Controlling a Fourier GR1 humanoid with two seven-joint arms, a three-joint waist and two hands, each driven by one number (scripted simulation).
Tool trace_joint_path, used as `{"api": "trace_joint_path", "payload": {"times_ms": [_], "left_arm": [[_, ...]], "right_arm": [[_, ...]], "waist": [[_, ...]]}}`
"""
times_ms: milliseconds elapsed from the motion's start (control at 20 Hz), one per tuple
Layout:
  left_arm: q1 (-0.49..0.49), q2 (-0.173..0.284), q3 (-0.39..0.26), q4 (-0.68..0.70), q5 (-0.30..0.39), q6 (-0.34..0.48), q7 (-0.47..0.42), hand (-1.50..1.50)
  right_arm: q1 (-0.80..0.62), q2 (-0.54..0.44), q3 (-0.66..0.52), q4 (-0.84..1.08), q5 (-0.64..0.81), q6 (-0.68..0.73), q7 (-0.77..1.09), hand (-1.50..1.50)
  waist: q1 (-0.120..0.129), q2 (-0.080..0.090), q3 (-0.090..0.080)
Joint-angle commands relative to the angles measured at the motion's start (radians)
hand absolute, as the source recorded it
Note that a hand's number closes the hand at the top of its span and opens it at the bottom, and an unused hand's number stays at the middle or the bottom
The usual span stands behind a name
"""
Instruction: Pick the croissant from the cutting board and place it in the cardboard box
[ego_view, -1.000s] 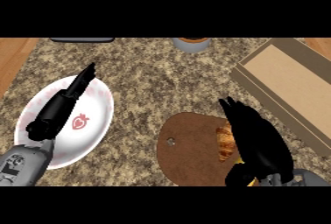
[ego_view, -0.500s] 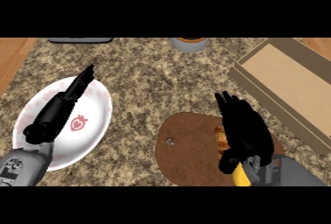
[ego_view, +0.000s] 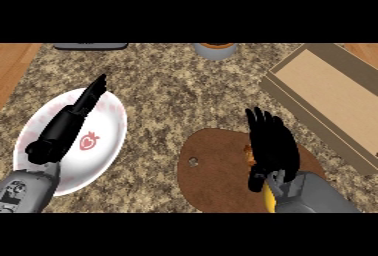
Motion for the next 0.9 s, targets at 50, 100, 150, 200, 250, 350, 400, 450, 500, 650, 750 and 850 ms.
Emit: {"api": "trace_joint_path", "payload": {"times_ms": [50,100,150,200,250,350,400,450,500,650,750,850], "left_arm": [[-0.007,0.006,0.043,0.003,0.007,-0.044,0.009,0.00],[0.013,-0.011,0.031,-0.029,-0.027,-0.029,0.014,0.00],[0.009,-0.042,0.032,0.032,-0.042,-0.007,-0.042,0.00],[-0.020,-0.023,0.063,0.009,-0.007,-0.040,0.029,0.00],[0.052,-0.051,0.021,-0.002,-0.069,-0.009,-0.053,0.00],[-0.036,-0.049,0.056,0.057,-0.047,-0.046,-0.021,0.00],[-0.017,-0.043,0.066,0.049,-0.045,-0.057,-0.030,0.00],[0.005,-0.020,0.092,0.038,-0.017,-0.095,-0.038,0.00],[0.029,-0.064,0.046,0.035,-0.079,-0.037,-0.044,0.00],[0.027,-0.067,0.053,-0.048,-0.068,-0.041,0.037,0.00],[-0.008,-0.025,0.111,0.033,-0.051,-0.101,-0.026,0.00],[0.014,-0.088,0.060,0.019,-0.113,-0.058,-0.016,0.00]], "right_arm": [[0.041,0.090,0.010,0.053,0.072,0.024,0.086,-1.50],[0.044,0.065,-0.056,0.038,0.062,0.031,0.033,-1.50],[0.052,0.069,-0.040,-0.028,0.053,0.101,0.088,-1.50],[0.051,0.031,-0.100,0.033,0.059,0.056,-0.026,-1.50],[0.075,0.063,-0.081,0.049,0.085,0.032,-0.021,-1.50],[0.071,0.123,-0.057,0.043,0.109,0.074,0.029,-1.50],[0.114,0.103,-0.057,0.090,0.148,0.004,-0.042,-1.50],[0.119,0.126,-0.054,0.026,0.145,0.063,0.017,-1.50],[0.119,0.130,-0.053,0.108,0.179,0.012,-0.026,-1.50],[0.142,0.086,-0.110,0.106,0.178,0.049,-0.060,-1.50],[0.180,0.083,-0.103,0.101,0.227,0.012,-0.081,-1.50],[0.143,0.125,-0.143,0.148,0.241,0.018,-0.091,-1.50]], "waist": [[-0.001,0.000,0.000],[-0.001,0.000,0.001],[-0.005,0.000,0.000],[-0.003,0.000,0.001],[-0.001,0.000,0.001],[-0.005,0.001,0.000],[-0.003,0.001,0.001],[-0.003,0.000,0.000],[-0.001,0.001,0.001],[-0.001,0.000,0.001],[-0.005,0.001,0.001],[-0.002,0.001,0.001]]}}
